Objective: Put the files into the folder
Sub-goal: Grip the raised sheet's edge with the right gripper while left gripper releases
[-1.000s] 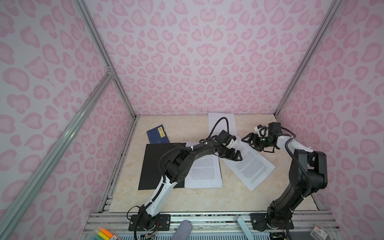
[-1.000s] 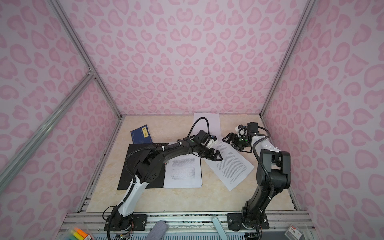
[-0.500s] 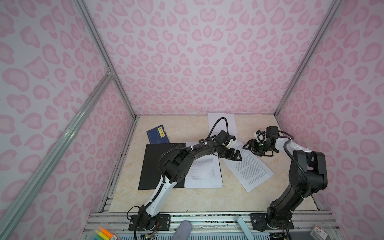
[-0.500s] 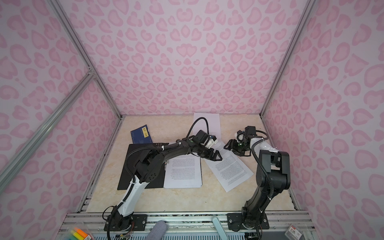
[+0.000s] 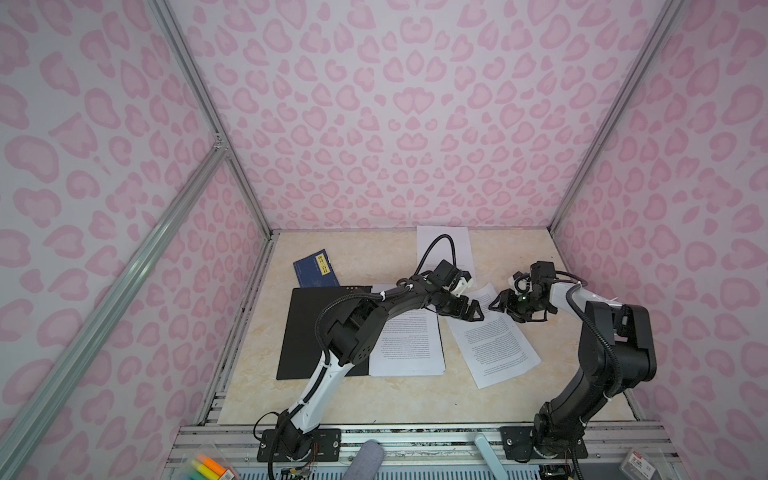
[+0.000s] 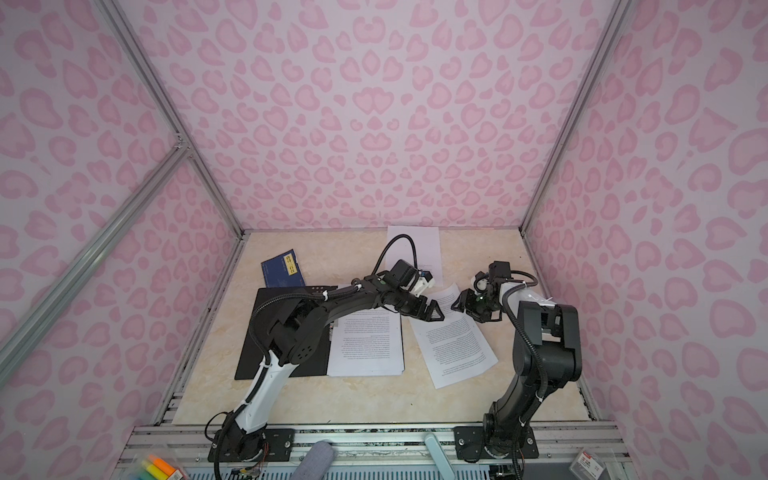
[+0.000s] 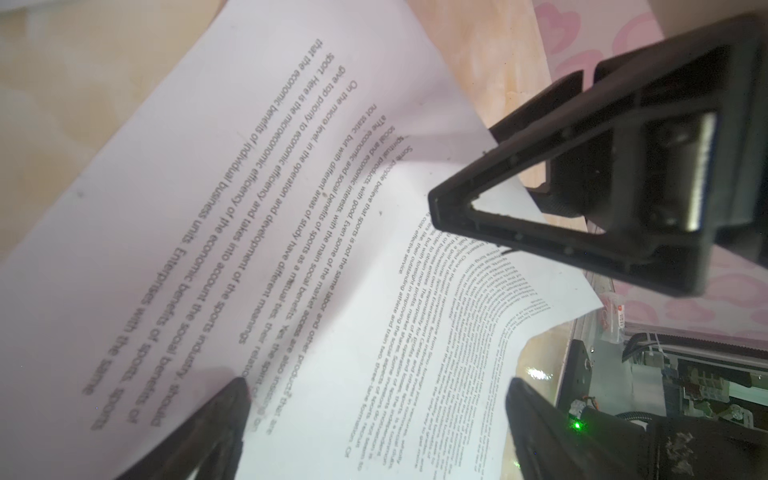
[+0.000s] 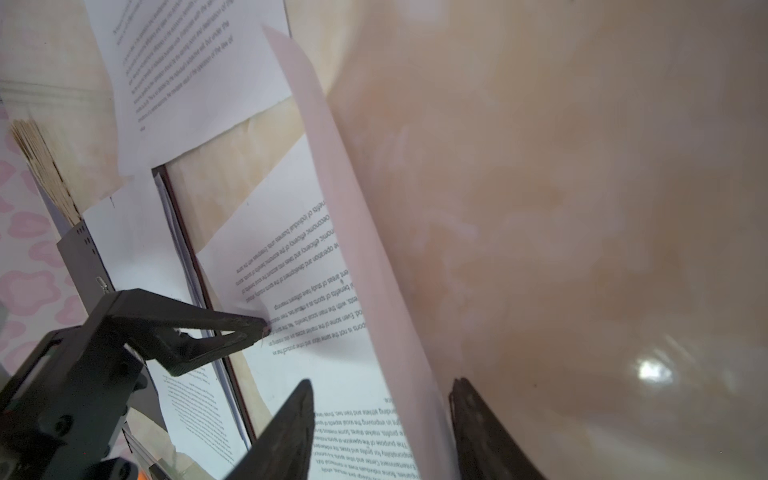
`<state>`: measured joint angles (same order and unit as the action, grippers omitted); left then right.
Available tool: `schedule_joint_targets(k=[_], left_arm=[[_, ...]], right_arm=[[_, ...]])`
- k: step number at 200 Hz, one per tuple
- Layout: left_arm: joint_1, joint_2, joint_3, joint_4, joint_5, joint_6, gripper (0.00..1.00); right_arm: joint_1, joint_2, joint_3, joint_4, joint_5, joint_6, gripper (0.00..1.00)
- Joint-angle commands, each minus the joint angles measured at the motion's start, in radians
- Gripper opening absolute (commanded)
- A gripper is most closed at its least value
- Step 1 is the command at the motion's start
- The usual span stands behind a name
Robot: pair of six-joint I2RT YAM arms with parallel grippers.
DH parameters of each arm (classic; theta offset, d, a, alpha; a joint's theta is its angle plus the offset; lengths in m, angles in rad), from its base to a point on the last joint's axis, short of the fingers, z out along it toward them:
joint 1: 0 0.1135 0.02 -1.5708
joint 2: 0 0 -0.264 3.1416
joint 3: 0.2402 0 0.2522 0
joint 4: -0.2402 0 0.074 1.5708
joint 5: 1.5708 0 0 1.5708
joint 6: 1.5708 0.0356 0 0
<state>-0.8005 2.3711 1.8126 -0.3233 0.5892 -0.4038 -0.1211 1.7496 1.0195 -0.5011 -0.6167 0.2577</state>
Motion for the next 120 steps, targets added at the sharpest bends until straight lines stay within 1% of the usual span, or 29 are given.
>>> schedule_joint_targets(k=[1,12,24,98,120], left_arm=[[0.01,0.024,-0.016,-0.212,-0.115,-0.027,0.98],[0.01,0.024,-0.018,-0.212,-0.115,-0.027,0.98],[0.01,0.023,-0.016,-0.211,-0.113,-0.027,0.98],[0.012,0.007,-0.001,-0.21,-0.093,-0.041,0.98],[0.011,0.0,0.009,-0.215,-0.08,-0.045,0.98]], right_arm=[[-0.003,-0.009,-0.011,-0.012,0.04,0.008,0.44],[-0.003,-0.015,-0.012,-0.017,0.053,0.008,0.39],[-0.002,-0.021,-0.014,-0.016,0.054,0.009,0.37],[-0.003,-0.064,-0.038,-0.016,0.039,0.027,0.14],[-0.001,-0.071,-0.047,-0.011,0.031,0.033,0.03]])
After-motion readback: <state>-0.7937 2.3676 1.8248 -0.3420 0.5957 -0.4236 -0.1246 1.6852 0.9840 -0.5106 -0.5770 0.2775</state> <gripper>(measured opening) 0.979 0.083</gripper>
